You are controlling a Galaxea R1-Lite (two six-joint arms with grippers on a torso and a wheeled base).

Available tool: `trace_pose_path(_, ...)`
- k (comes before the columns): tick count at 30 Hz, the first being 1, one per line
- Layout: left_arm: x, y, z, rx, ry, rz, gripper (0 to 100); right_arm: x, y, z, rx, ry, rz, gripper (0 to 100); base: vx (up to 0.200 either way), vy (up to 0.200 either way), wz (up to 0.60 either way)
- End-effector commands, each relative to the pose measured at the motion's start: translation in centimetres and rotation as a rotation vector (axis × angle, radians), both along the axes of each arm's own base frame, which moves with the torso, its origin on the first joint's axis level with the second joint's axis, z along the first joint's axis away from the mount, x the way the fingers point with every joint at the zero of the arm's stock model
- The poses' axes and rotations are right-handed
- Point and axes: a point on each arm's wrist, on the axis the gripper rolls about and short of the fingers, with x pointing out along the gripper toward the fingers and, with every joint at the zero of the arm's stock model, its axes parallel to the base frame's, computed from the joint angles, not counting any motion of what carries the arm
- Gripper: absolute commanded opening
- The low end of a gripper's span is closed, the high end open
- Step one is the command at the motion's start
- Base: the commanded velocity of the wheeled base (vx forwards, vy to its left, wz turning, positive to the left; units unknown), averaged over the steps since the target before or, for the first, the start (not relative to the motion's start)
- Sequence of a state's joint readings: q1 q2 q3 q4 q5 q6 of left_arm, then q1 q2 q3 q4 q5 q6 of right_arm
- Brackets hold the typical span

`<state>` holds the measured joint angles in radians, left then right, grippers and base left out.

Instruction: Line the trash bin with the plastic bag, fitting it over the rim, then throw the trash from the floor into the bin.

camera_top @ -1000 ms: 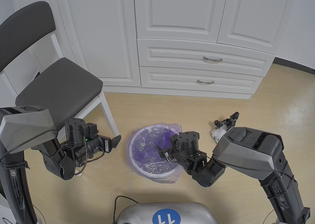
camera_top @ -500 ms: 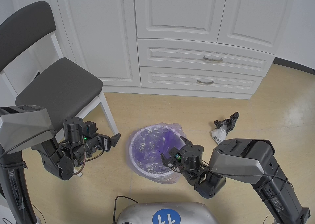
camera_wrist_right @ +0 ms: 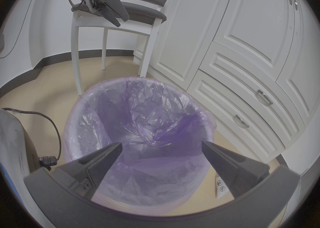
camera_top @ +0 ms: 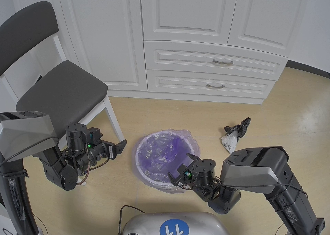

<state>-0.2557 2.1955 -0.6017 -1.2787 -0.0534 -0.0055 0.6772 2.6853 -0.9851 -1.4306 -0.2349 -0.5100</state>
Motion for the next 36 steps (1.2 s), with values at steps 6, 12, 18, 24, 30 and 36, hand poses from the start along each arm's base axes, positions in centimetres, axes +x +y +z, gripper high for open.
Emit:
trace_pose_path(6,0.0,0.0,0.1,-0.001,-0.002,-0.001,100,-1.0,0.2,1.1,0.070,0.066,0.075,100,0.000,0.000,0.00)
trace_pose_path(12,-0.1,0.0,0.1,-0.002,-0.003,-0.004,100,-1.8,0.6,2.9,0.159,0.253,0.076,100,0.000,0.000,0.00)
trace_pose_path(18,-0.2,0.0,0.1,-0.001,0.001,-0.004,100,-1.9,0.6,3.1,0.167,0.286,0.087,100,0.000,0.000,0.00)
trace_pose_path(24,-0.1,0.0,0.3,-0.006,-0.020,-0.004,100,-0.8,1.2,4.2,0.235,0.244,0.068,100,0.000,0.000,0.00)
trace_pose_path(30,-0.2,0.0,0.2,-0.006,-0.018,-0.004,100,0.2,1.8,3.9,0.258,0.237,0.043,100,0.000,0.000,0.00)
trace_pose_path(36,-0.3,-0.3,0.2,-0.006,-0.017,-0.011,100,1.2,2.6,3.7,0.206,0.291,-0.049,100,0.000,0.000,0.00)
